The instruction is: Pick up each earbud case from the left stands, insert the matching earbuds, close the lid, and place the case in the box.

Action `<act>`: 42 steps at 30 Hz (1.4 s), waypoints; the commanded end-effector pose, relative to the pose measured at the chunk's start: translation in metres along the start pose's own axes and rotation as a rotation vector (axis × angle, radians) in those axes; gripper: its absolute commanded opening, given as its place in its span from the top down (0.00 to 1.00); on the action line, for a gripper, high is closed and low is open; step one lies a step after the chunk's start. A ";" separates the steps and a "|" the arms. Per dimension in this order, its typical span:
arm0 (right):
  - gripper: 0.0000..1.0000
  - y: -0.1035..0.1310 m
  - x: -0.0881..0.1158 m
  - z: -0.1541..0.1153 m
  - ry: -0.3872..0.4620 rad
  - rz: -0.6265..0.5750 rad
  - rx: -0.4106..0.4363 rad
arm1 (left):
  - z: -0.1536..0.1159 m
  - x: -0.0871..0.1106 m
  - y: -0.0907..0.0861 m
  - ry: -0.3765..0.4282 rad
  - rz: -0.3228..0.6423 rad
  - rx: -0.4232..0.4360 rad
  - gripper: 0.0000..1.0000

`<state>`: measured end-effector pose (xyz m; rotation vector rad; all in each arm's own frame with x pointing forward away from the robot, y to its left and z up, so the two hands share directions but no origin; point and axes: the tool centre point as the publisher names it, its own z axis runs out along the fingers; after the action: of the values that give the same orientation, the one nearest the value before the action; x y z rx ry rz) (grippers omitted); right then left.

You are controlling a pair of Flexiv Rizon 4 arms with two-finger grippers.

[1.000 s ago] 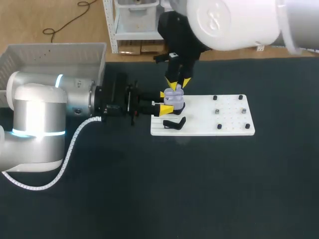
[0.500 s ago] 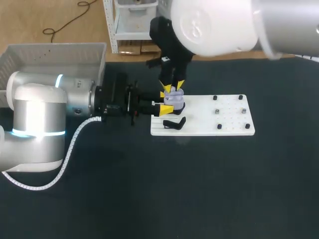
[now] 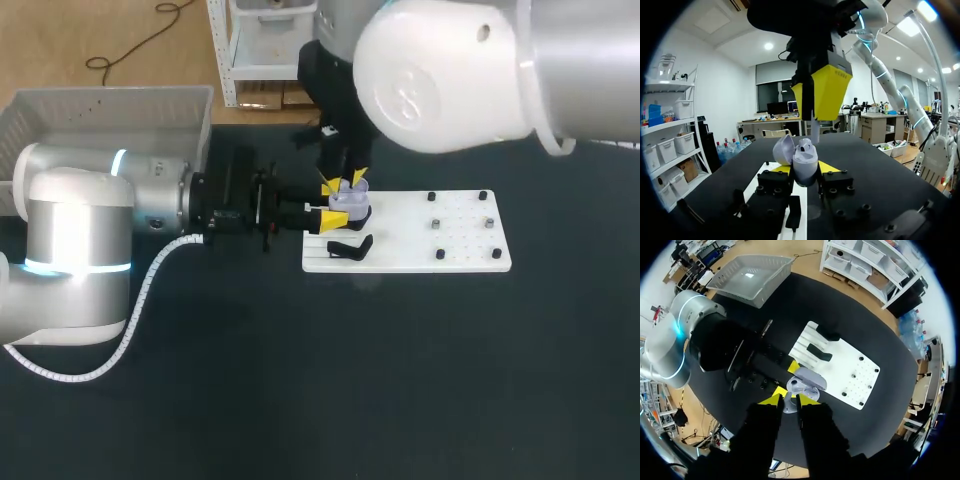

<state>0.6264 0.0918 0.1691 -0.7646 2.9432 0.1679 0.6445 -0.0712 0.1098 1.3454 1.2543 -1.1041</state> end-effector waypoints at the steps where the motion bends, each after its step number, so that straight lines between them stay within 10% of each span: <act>1: 1.00 0.001 0.003 0.003 -0.018 -0.003 0.005 | 0.000 0.000 0.000 0.000 0.000 0.000 1.00; 42: 1.00 -0.004 -0.007 0.019 -0.007 0.008 0.013 | 0.000 0.000 0.000 0.000 0.000 0.000 1.00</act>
<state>0.6340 0.0934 0.1527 -0.7482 2.9360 0.1539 0.6444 -0.0710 0.1091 1.3456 1.2552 -1.1041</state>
